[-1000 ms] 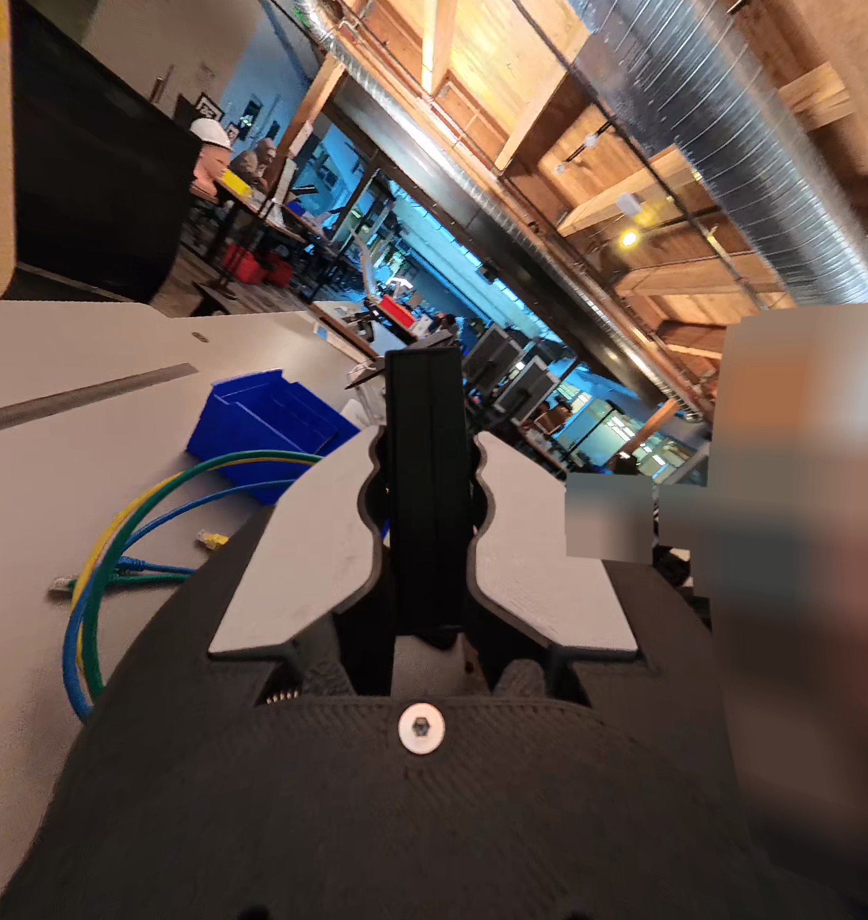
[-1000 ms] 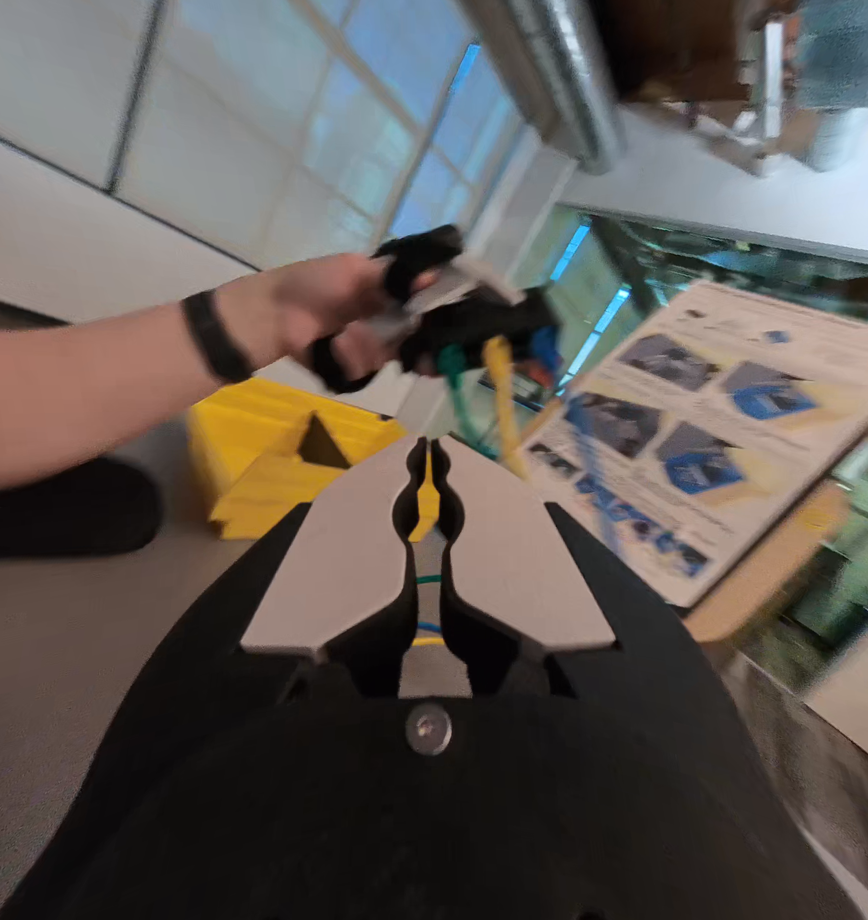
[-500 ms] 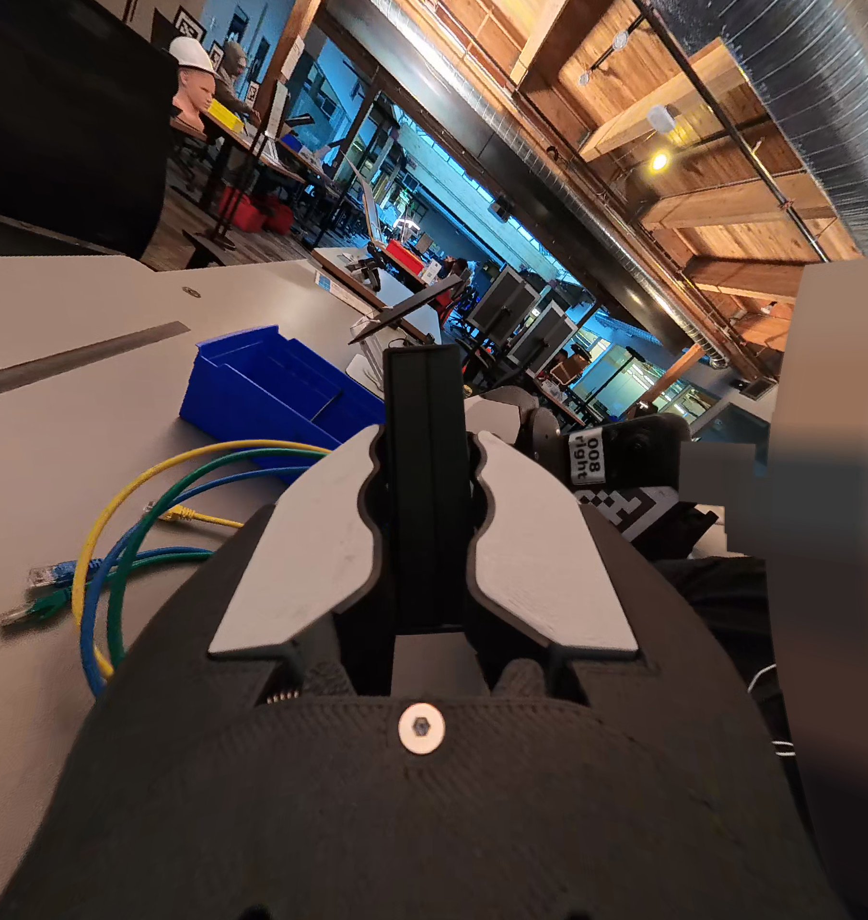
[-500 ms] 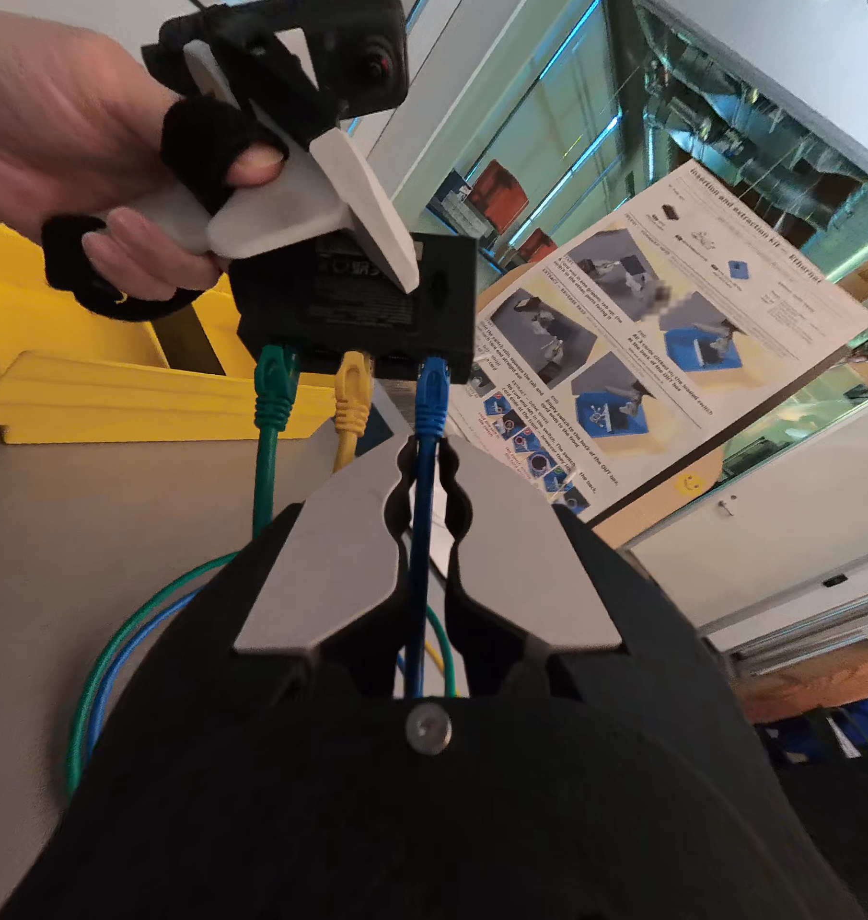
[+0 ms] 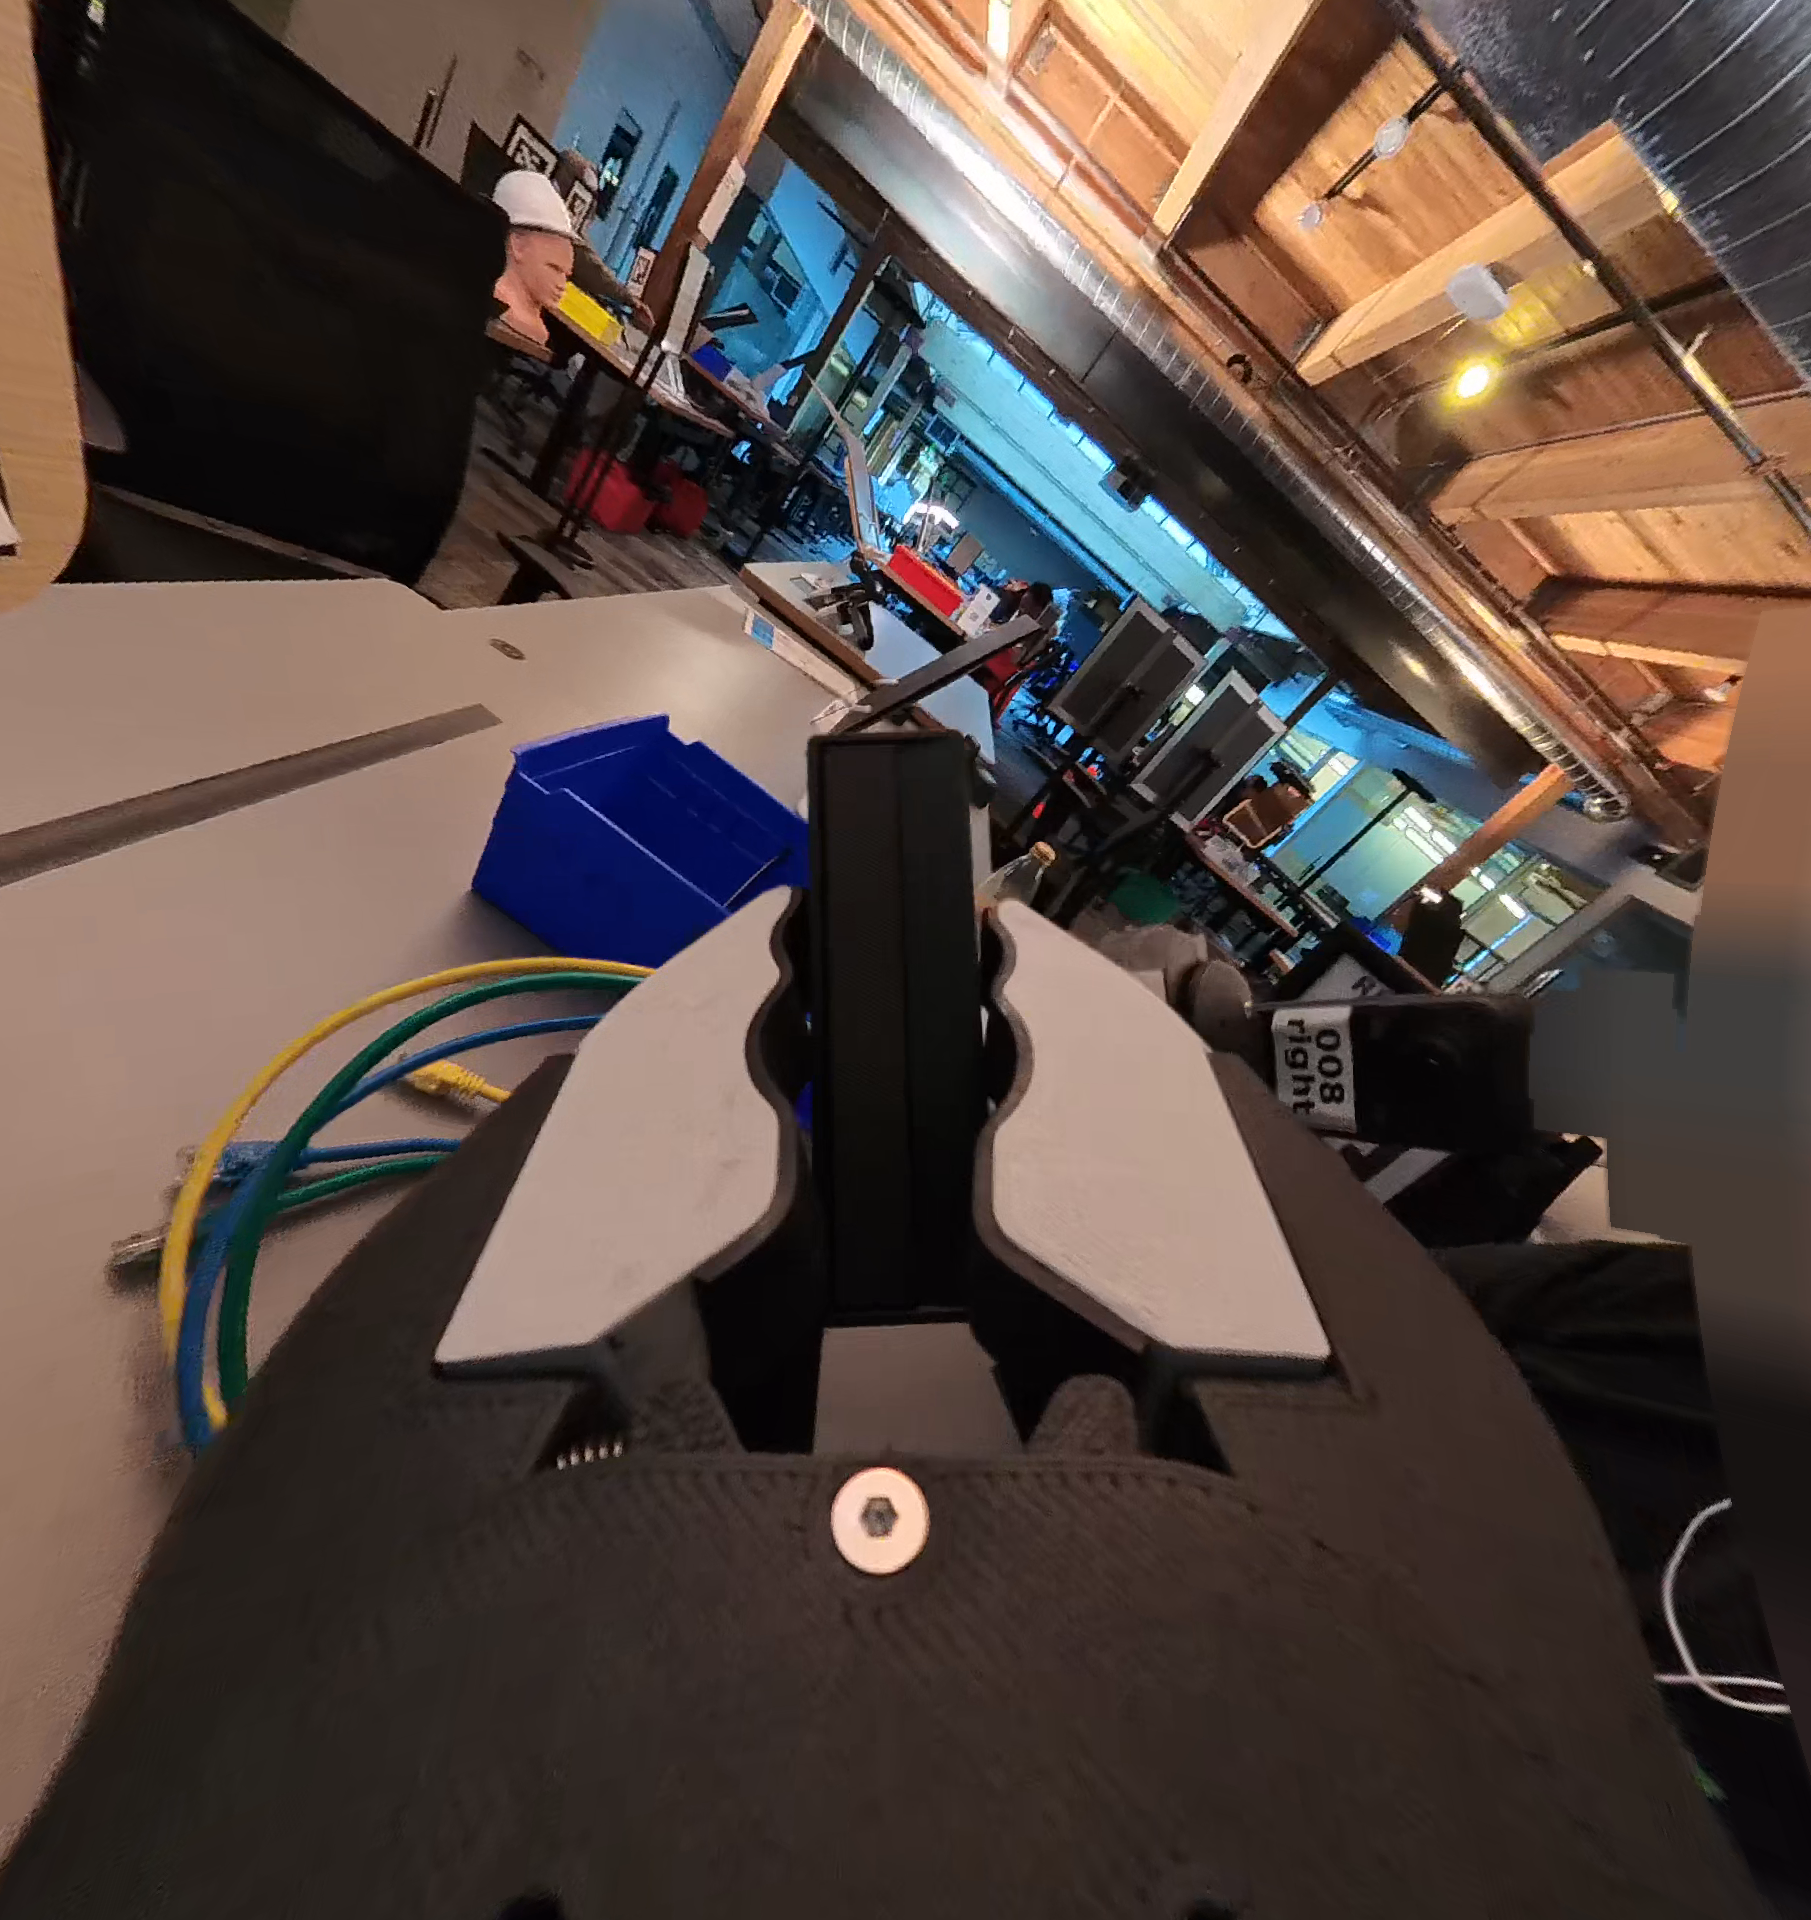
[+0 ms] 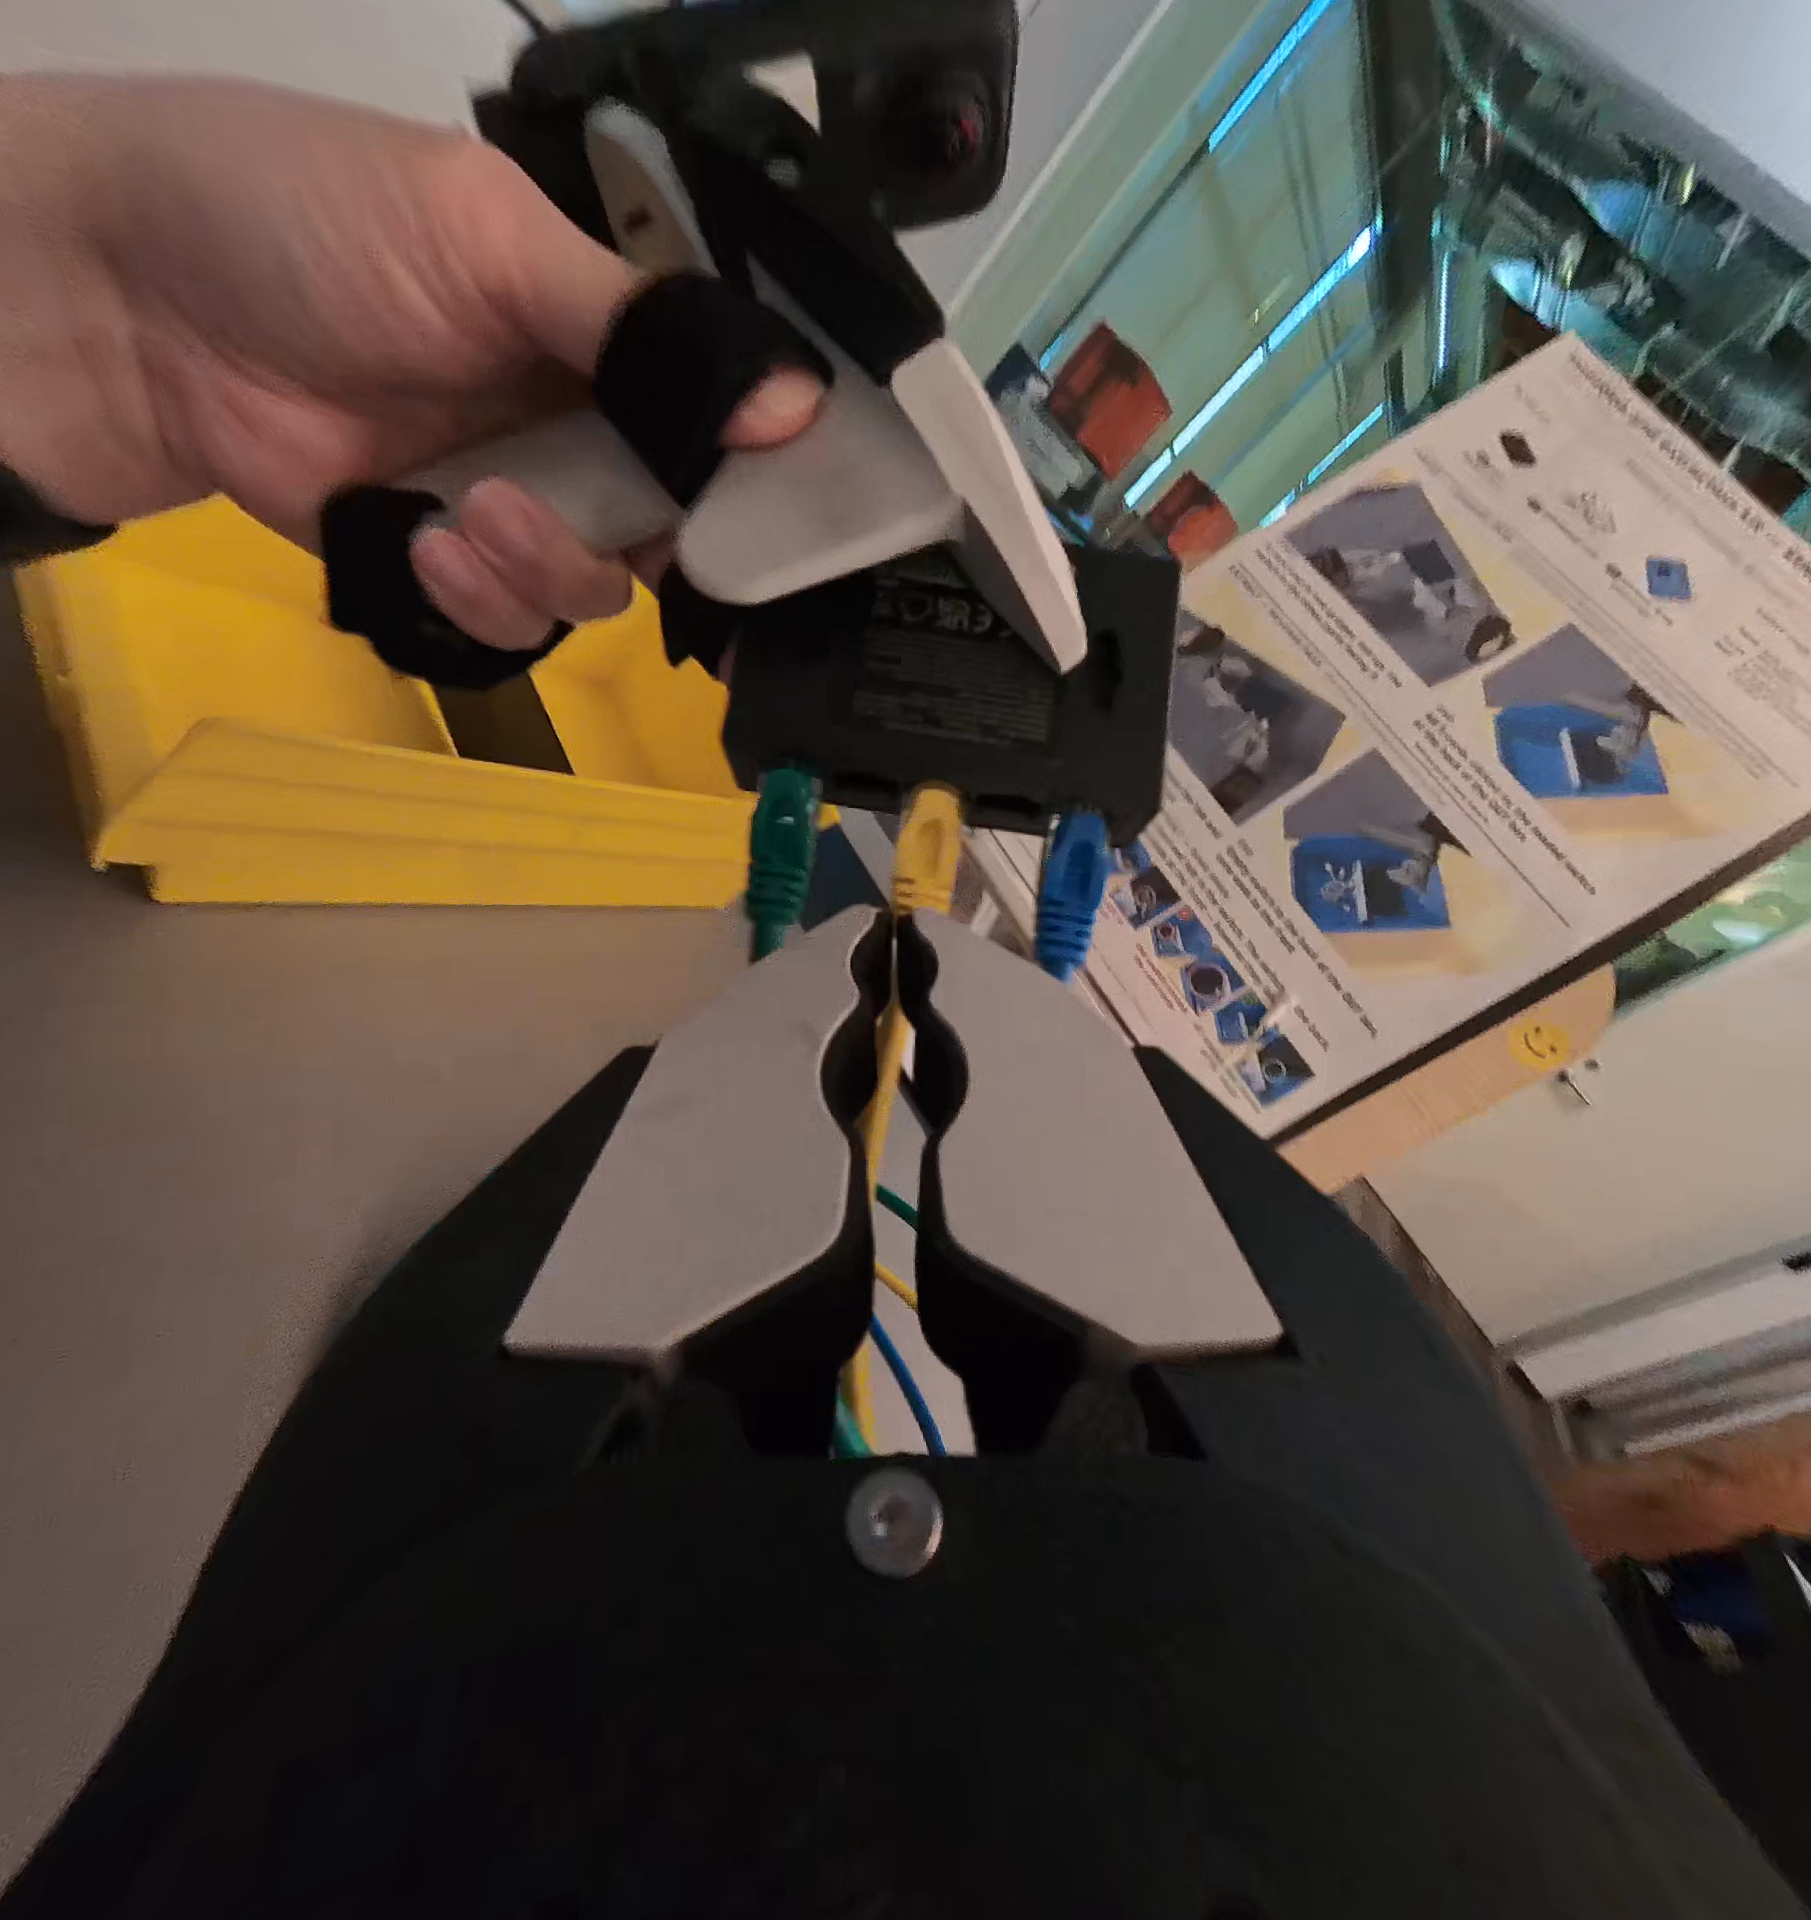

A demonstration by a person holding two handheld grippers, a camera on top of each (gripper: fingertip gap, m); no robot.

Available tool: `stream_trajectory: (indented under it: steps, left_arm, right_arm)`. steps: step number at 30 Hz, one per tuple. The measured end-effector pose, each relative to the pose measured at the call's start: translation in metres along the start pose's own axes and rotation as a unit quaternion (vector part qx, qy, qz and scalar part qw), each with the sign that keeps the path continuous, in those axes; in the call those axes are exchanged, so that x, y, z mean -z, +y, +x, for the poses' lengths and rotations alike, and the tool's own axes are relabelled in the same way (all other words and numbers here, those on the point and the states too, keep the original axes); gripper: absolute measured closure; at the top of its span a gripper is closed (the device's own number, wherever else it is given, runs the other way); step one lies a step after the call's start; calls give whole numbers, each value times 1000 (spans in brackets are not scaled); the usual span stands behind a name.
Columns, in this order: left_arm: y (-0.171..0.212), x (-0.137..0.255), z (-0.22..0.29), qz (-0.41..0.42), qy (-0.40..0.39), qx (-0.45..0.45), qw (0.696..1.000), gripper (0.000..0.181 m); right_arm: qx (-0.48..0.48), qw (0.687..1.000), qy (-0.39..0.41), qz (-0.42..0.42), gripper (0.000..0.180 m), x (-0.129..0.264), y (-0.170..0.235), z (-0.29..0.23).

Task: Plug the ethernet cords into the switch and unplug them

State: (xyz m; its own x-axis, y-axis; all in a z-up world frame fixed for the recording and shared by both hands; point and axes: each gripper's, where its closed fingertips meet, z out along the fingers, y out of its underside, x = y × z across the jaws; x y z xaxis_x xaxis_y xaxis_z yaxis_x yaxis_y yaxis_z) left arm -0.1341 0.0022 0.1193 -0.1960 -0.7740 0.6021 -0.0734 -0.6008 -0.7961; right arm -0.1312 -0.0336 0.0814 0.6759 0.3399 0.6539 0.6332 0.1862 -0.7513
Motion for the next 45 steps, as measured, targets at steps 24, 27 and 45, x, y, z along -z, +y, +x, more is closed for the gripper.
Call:
stream_trajectory:
  steps: [24, 27, 45]
  left_arm:
    - [66, -32, 42, -183, 92, -78, 976, 152]
    - [61, -37, 43, -160, 110, -55, 979, 150]
    - [-22, 52, 50, 23, 11, -109, 994, 146]
  right_arm:
    - [-441, 732, -518, -44, 150, 34, -9, -22]
    - [-434, 749, -500, -24, 151, 36, -3, -20]
    - [-400, 873, -276, 45, 152, 70, -123, 259]
